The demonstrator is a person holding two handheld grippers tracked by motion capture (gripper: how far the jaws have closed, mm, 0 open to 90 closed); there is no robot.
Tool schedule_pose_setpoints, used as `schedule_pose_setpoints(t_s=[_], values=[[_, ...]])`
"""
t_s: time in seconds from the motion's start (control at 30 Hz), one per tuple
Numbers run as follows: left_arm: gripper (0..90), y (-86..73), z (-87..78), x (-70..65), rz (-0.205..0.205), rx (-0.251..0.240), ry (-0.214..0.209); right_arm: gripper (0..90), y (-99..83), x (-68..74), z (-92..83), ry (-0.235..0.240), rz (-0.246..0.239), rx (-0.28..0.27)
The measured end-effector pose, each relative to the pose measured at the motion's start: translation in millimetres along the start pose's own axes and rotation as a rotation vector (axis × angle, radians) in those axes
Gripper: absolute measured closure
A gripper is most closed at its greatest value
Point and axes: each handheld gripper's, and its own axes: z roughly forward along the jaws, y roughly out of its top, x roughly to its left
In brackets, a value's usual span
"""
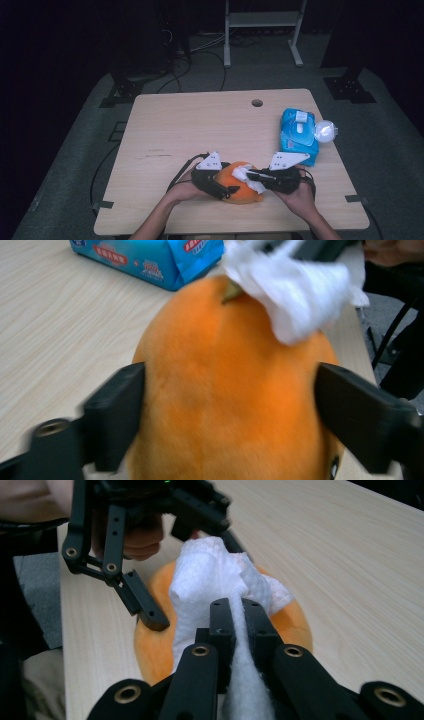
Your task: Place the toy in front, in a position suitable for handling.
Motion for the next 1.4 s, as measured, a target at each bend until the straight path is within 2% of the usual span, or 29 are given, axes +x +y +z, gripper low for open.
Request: schedule_pose_setpoints(t_s=[0.03,0.07,0.1,0.17,0.27,0.3,0.33,0.4,0.43,0.47,0.5,0.53,0.57,0.6,0.63,0.67,0.73,0.77,0.8,0.83,0.9,0.93,0.97,1.0,1.03,1.13,1.17,1.33,1.4], values=[[32.0,2.7,-2.3,-0.1,0.006,0.008,0.013,83.9,0.9,-3.0,-2.9,-0.005,0.029,-0.022],[32.0,4.3,-3.4,-0.6,0.013,0.005,0.022,83.9,0.9,-3.0,-2.9,-0.005,0.029,-0.022],[35.6,7.3,-3.8,-4.8,0.042,-0.028,0.032,83.8,4.0,-1.7,-7.3,-0.038,0.027,-0.04],[36.7,9.3,-2.7,-8.3,0.065,-0.046,0.044,83.9,6.4,-0.9,-10.1,-0.052,0.02,-0.052],[38.3,18.2,2.2,-22.5,0.155,-0.096,0.139,83.8,12.5,-0.2,-17.1,-0.104,0.013,-0.092],[38.1,21.1,6.1,-26.0,0.177,-0.122,0.202,83.6,13.2,-2.4,-19.2,-0.132,0.023,-0.108],[37.9,21.1,6.1,-26.0,0.177,-0.122,0.202,83.6,13.2,-2.4,-19.2,-0.132,0.023,-0.108],[37.3,19.4,11.4,-26.2,0.209,-0.099,0.232,83.5,11.0,-8.0,-19.2,-0.154,0.048,-0.104],[36.0,14.5,13.6,-24.0,0.183,-0.103,0.219,83.5,6.0,-14.2,-15.8,-0.177,0.065,-0.06],[34.9,14.5,13.6,-24.0,0.183,-0.103,0.219,83.5,6.0,-14.2,-15.8,-0.177,0.065,-0.06],[32.0,13.6,12.6,-22.6,0.166,-0.095,0.21,83.5,-2.8,-21.6,-13.3,-0.162,0.1,-0.044],[32.0,13.2,11.2,-21.1,0.157,-0.084,0.189,83.5,-2.8,-21.6,-13.3,-0.162,0.1,-0.044],[24.6,12.1,8.2,-18.8,0.107,-0.08,0.108,83.5,-6.4,-24.6,-13.6,-0.137,0.119,-0.052],[20.5,12.1,8.2,-18.8,0.107,-0.08,0.108,83.5,-6.4,-24.6,-13.6,-0.137,0.119,-0.052],[16.7,11.0,4.7,-17.7,0.088,-0.067,0.044,83.5,-6.0,-21.9,-14.2,-0.131,0.106,-0.039],[15.9,11.0,4.7,-17.7,0.088,-0.067,0.044,83.5,-6.0,-21.9,-14.2,-0.131,0.106,-0.039],[12.8,10.9,0.3,-15.3,0.081,-0.069,0.045,83.6,-6.2,-18.3,-12.0,-0.095,0.09,-0.03],[11.5,11.4,-2.3,-10.9,0.055,-0.07,0.066,83.6,-5.9,-16.8,-11.3,-0.087,0.081,-0.028],[9.3,11.4,-2.3,-10.9,0.055,-0.07,0.066,83.6,-5.9,-16.8,-11.3,-0.087,0.081,-0.028],[8.4,8.3,-0.2,-5.7,0.019,-0.05,0.065,83.6,-4.9,-13.5,-10.5,-0.067,0.059,-0.03],[8.0,5.9,2.4,-4.9,0.015,-0.033,0.057,83.6,-2.8,-9.1,-8.7,-0.066,0.042,-0.025],[8.0,4.2,4.7,-5.2,0.018,-0.024,0.057,83.6,-2.8,-9.1,-8.7,-0.066,0.042,-0.025],[12.6,2.3,8.9,-9.2,0.046,-0.01,0.073,83.6,-0.3,-5.9,-6.8,-0.068,0.033,-0.031],[16.0,2.3,8.9,-9.2,0.046,-0.01,0.073,83.6,-0.3,-5.9,-6.8,-0.068,0.033,-0.031],[19.4,4.2,8.5,-10.9,0.062,-0.003,0.092,83.7,4.1,1.6,-3.8,-0.073,0.012,-0.037],[22.0,3.3,8.2,-10.2,0.06,-0.009,0.094,83.6,7.4,6.7,-1.2,-0.061,-0.008,-0.038],[22.4,2.4,7.8,-9.7,0.054,-0.014,0.092,83.6,9.1,8.7,0.0,-0.072,-0.031,-0.032],[22.3,-0.3,5.9,-5.9,0.015,-0.025,0.092,83.7,3.6,-3.5,-6.3,-0.105,0.002,-0.03],[22.0,-0.2,6.8,-5.4,0.004,-0.03,0.092,83.7,-2.4,-12.0,-11.9,-0.101,0.056,-0.041]])
